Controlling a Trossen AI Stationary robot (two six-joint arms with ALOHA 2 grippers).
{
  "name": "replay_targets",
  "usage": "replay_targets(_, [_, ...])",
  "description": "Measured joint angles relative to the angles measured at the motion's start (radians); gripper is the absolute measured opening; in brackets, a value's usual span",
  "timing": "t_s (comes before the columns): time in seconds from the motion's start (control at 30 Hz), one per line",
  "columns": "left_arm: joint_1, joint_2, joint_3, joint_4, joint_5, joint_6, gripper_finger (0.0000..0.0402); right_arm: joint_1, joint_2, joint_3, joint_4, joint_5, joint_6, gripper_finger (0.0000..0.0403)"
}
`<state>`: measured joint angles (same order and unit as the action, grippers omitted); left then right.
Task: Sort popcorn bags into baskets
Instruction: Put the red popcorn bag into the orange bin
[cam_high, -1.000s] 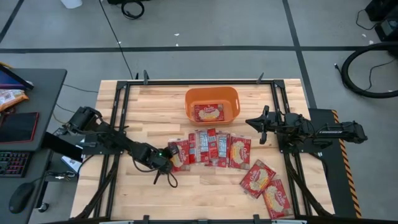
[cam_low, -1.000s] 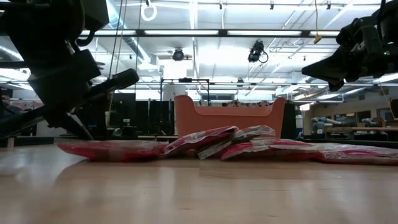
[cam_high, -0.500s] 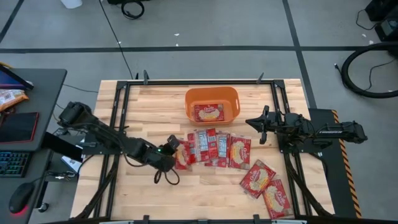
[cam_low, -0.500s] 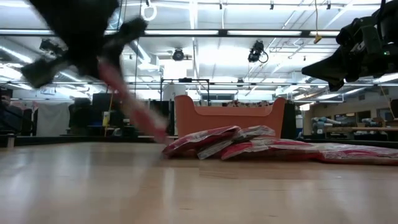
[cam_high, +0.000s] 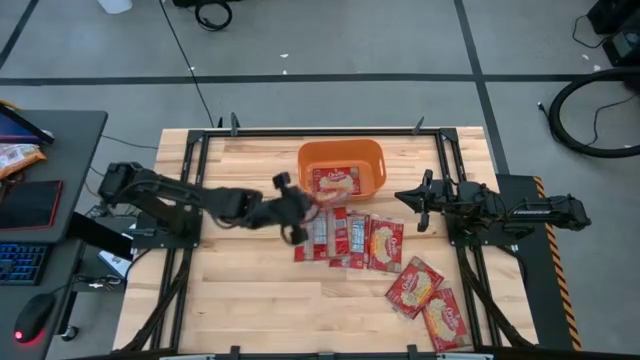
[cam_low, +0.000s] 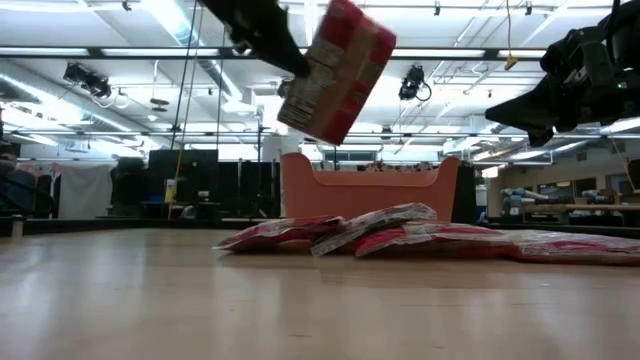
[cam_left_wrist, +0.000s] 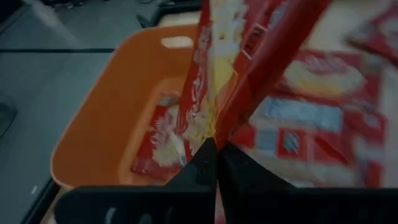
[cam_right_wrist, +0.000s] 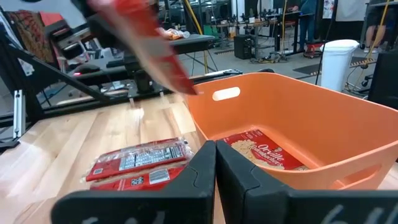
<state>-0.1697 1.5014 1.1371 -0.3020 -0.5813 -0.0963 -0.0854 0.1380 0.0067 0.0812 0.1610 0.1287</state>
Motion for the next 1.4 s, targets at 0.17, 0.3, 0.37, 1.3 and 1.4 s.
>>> replay_targets(0.17, [0.082, 0.106, 0.073, 0.025, 0.024, -0.025, 0.0007, 0.000, 0.000, 0.000, 0.001, -0.001, 0.000, 0.0017])
replay_targets(0.3, [0.138, 0.216, 0.158, 0.043, 0.017, -0.026, 0.0007, 0.000, 0.006, 0.000, 0.007, -0.001, 0.000, 0.0017])
replay_targets(0.37, [0.159, 0.265, 0.196, 0.031, 0.012, -0.047, 0.0007, 0.000, 0.006, 0.000, 0.008, 0.000, 0.000, 0.0017])
replay_targets(1.3, [0.243, 0.410, 0.228, -0.040, 0.231, -0.080, 0.0097, 0.000, 0.014, 0.000, 0.039, -0.002, 0.000, 0.0017])
replay_targets(1.4, [0.219, 0.410, 0.228, -0.031, 0.273, 0.056, 0.0097, 0.000, 0.015, 0.000, 0.044, -0.002, 0.000, 0.0017])
